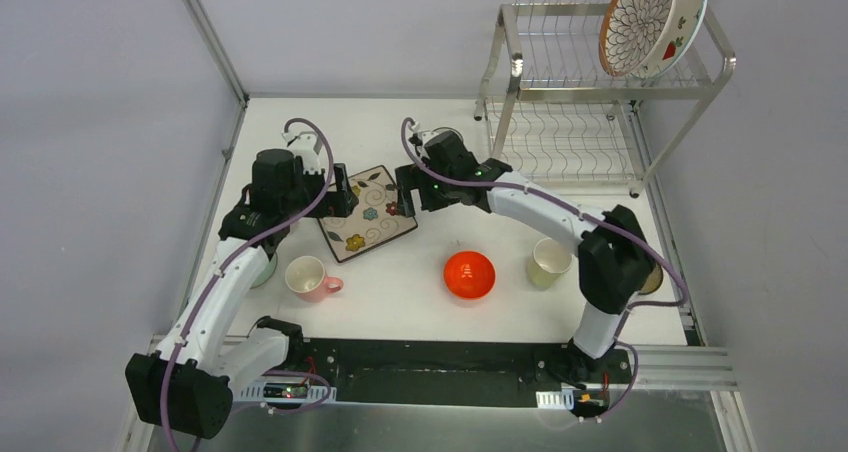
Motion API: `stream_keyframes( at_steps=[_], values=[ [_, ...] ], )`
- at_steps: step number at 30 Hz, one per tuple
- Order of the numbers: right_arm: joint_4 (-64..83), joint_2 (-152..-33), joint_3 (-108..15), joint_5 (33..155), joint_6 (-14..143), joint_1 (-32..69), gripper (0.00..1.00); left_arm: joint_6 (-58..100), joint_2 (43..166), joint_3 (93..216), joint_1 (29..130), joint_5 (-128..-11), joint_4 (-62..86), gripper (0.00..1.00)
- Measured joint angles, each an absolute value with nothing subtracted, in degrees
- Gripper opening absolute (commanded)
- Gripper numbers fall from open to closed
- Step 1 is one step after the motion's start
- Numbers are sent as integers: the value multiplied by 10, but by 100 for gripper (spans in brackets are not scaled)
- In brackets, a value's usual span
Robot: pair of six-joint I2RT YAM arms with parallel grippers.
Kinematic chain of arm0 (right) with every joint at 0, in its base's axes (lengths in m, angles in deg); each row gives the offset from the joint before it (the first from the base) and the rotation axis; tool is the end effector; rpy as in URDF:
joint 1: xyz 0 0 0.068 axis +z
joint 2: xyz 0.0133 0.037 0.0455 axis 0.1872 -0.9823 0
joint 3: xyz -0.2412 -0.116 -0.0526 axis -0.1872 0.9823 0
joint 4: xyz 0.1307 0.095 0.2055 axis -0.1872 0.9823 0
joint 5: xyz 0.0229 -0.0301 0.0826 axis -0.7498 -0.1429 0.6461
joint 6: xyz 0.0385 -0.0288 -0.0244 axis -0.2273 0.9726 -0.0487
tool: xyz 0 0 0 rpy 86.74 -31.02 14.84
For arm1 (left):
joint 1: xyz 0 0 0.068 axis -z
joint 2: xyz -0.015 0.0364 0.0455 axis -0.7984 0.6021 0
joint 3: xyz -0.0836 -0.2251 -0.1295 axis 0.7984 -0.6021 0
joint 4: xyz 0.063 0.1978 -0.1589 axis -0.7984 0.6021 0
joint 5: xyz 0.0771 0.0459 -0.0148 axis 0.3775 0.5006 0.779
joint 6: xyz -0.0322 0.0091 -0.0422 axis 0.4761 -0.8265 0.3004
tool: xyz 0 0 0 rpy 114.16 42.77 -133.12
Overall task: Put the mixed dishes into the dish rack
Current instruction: Move the plate to the center of the board, then pick up the plate at the center of the board.
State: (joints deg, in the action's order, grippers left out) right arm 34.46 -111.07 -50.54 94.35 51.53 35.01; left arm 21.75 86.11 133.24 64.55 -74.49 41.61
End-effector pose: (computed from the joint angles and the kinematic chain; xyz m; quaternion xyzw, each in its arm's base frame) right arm 0.2694 0.2843 0.2701 -0.2331 0.8929 0.2601 0.2842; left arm 0.2097 -0.0512 0.3101 0.0481 0.8747 -0.1963 0.4406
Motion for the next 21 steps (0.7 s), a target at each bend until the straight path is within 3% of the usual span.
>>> stream_keyframes(
  at_steps=[4, 12, 21],
  values=[
    [345, -1185, -561, 959, 542, 346, 66, 213, 830, 1326, 646, -713, 435, 95],
    [354, -1319, -659, 1014, 549, 303, 62, 202, 799, 1325, 666, -663, 449, 93],
    [357, -1390, -714, 1074, 542, 266, 59, 193, 797, 1324, 677, -636, 459, 90]
  ],
)
